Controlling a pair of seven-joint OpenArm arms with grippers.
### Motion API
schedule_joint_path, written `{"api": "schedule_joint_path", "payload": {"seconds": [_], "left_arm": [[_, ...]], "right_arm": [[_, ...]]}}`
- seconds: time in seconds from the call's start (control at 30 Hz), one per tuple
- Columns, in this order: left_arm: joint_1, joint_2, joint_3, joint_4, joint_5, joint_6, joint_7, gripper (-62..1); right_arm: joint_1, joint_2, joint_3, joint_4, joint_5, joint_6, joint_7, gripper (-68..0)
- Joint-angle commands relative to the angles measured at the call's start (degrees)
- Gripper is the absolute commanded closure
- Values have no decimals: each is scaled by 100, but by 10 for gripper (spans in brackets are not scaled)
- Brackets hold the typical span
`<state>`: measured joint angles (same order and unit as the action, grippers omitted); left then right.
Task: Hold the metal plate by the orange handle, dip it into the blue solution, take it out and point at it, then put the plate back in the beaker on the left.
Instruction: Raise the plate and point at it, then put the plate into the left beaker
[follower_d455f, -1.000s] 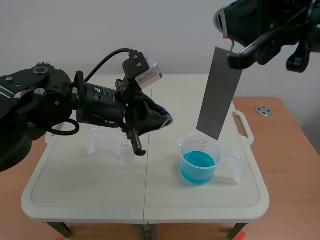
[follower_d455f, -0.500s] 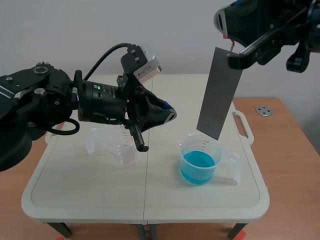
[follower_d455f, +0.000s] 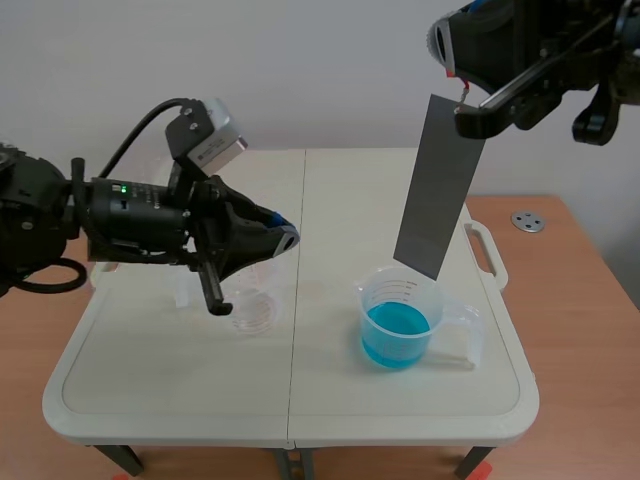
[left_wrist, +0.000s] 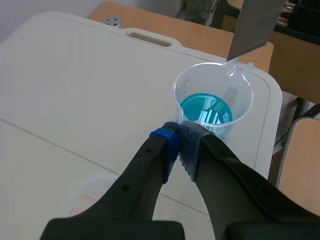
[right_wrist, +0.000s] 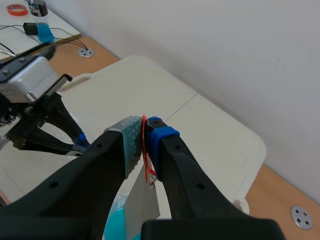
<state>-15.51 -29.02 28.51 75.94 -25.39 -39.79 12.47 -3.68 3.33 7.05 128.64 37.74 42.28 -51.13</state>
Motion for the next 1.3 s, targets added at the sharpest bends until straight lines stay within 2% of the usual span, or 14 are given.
{"api": "schedule_joint_path", "payload": {"seconds": [0.0, 0.23, 0.5, 0.7, 0.9, 1.07, 1.27], "left_arm": [[308, -184, -164, 356, -57, -9, -116, -27], [1742, -942, -1049, 1266, -57, -9, -535, -27], [3755, -1517, -2667, 1993, -55, -9, -914, -27], [5278, -1515, -4050, 2100, -52, -9, -1257, -27], [6651, -1416, -5025, 2098, 15, -9, -1648, -27], [7434, -1040, -5471, 2098, 380, -9, -1843, -27], [7842, -468, -5558, 2081, 1113, -9, -1912, -27]], "right_arm": [[66, 0, 13, 96, 46, 44, 85, -11], [66, 0, 13, 96, 44, 44, 85, -11], [68, 0, 13, 96, 44, 44, 109, -11], [133, 0, 7, 96, 42, 44, 254, -11], [358, 0, -46, 94, 44, -55, 260, -11], [597, 0, -247, 90, -2, -247, 256, -11], [887, 0, -549, 7, -17, -398, 240, -11]]}}
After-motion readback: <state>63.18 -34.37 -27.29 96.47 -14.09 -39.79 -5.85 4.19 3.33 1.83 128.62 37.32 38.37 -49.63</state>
